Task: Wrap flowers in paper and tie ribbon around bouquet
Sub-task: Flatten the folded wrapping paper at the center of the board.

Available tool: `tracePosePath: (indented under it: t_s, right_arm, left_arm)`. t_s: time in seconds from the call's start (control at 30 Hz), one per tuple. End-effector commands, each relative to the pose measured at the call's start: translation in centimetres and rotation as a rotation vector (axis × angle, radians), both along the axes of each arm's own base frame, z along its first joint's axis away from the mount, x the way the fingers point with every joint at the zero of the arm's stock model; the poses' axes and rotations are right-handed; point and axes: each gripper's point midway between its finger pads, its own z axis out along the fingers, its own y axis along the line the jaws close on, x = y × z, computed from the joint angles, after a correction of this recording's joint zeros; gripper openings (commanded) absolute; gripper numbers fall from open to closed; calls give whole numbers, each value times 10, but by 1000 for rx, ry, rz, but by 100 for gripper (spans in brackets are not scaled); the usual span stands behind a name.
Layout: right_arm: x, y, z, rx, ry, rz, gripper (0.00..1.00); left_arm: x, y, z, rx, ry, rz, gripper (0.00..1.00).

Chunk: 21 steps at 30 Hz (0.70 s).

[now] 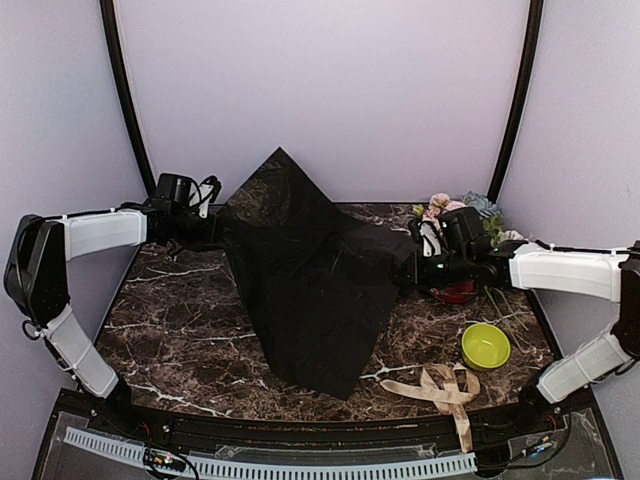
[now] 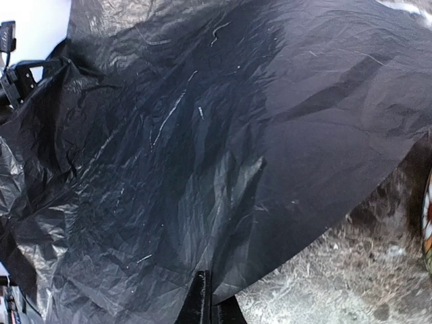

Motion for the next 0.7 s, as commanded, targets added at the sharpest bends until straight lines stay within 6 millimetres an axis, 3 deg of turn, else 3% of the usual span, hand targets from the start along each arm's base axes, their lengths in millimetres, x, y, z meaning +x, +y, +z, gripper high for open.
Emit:
tracePosePath:
  t_s: [0.0,0.07,0.13,0.2,0.27,0.3,0.37,0.5,0.6,0.67]
  right_arm:
    - [-2,2,-13,25,18,-38,0]
    - [-6,3,-26,20,41,-45,0]
    - [-12,5,-39,2,80,-45,0]
    - [-18,6,-48,-25,108,-59,0]
    - [-27,11,-49,-52,101,-75,2]
    - [-33,16,-48,-59,102,-75,9]
    - [-46,18,-49,-84,124,-79,22]
    - [-56,-14,-42,-194,108,-186,43]
    - [-60,-32,-26,-217,60,-220,57]
    - [-51,-45,-12,-289,1,-238,66]
  left_arm:
    - [11,2,-26,92,-9,-40,0]
    - [17,1,-32,109,-12,-50,11]
    - [25,6,-33,147,-18,-34,31]
    - [38,27,-32,223,-22,33,52]
    - [55,58,-30,281,10,123,64]
    - [69,71,-17,284,8,166,67]
    - [77,90,-16,308,57,217,71]
    - [86,93,8,348,15,198,76]
    - [75,91,14,292,57,240,73]
    - [52,81,7,251,138,250,69]
